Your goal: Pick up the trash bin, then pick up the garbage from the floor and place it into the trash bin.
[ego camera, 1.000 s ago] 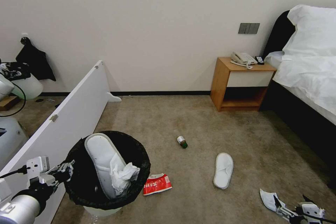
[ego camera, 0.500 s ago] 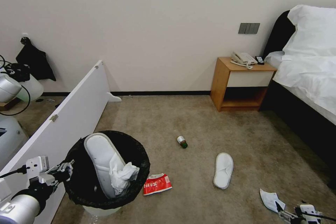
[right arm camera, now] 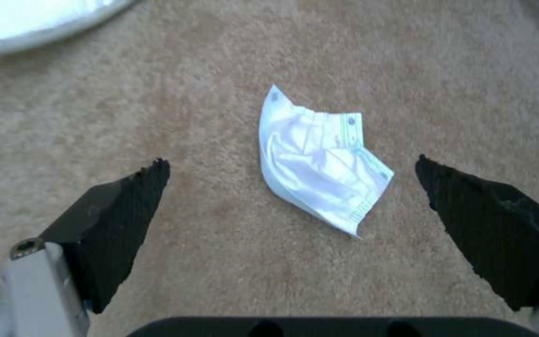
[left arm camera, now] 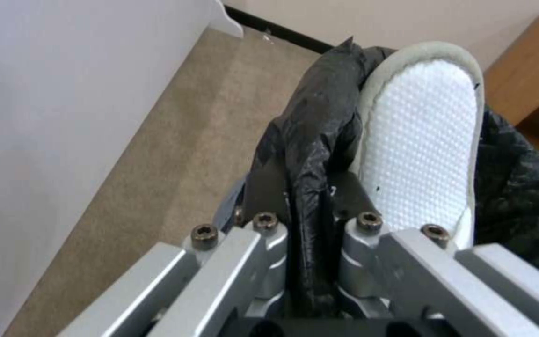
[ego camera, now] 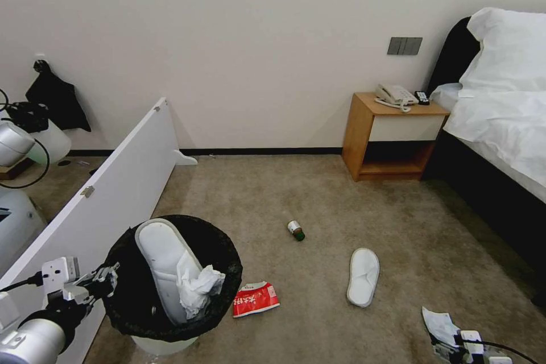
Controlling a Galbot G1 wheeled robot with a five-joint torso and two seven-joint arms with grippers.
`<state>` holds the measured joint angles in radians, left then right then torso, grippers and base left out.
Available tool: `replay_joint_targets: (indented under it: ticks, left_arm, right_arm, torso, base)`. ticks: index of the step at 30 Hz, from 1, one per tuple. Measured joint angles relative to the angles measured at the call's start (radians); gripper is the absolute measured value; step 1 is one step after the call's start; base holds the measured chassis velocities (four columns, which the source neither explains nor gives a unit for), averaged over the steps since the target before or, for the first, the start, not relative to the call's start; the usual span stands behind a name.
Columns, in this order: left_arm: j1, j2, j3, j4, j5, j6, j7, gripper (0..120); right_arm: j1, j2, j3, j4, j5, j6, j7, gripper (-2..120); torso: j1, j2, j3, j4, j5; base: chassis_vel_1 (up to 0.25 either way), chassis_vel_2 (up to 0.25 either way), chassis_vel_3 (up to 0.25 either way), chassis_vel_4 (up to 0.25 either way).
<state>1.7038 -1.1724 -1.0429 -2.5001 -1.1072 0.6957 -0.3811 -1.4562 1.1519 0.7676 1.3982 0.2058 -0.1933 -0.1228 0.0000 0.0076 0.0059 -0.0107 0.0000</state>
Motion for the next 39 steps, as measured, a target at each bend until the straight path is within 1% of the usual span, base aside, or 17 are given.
replay_joint_targets:
  ticks: [19, 23, 29, 39]
  left_arm:
    - [0.003, -0.004, 0.004, 0.000, 0.003, 0.002, -0.006, 5]
    - [0.005, -0.006, 0.004, 0.000, 0.003, 0.002, -0.010, 5]
    - [0.013, -0.011, -0.001, 0.000, 0.003, 0.004, -0.015, 5]
    - [0.018, -0.014, -0.002, 0.000, 0.006, 0.004, -0.018, 5]
  right_arm:
    - [0.097, -0.028, -0.028, -0.145, -0.001, 0.012, -0.009, 100]
    - [0.115, -0.027, -0.041, -0.175, -0.001, 0.014, -0.012, 100]
    - [0.167, -0.016, -0.061, -0.255, -0.007, 0.029, -0.024, 100]
    - [0.211, -0.011, -0.070, -0.329, -0.017, 0.044, -0.029, 100]
  torso:
    - [0.000, 0.000, 0.000, 0.0000, -0.0001]
    - [0.000, 0.000, 0.000, 0.0000, 0.0000]
    - [0.000, 0.000, 0.000, 0.0001, -0.0001]
    - [0.000, 0.000, 0.000, 0.0000, 0.0000]
  base:
    - [0.000, 0.000, 0.000, 0.000]
    - [0.000, 0.000, 0.000, 0.000]
    - [0.000, 0.000, 0.000, 0.000]
    - [0.000, 0.000, 0.000, 0.000]
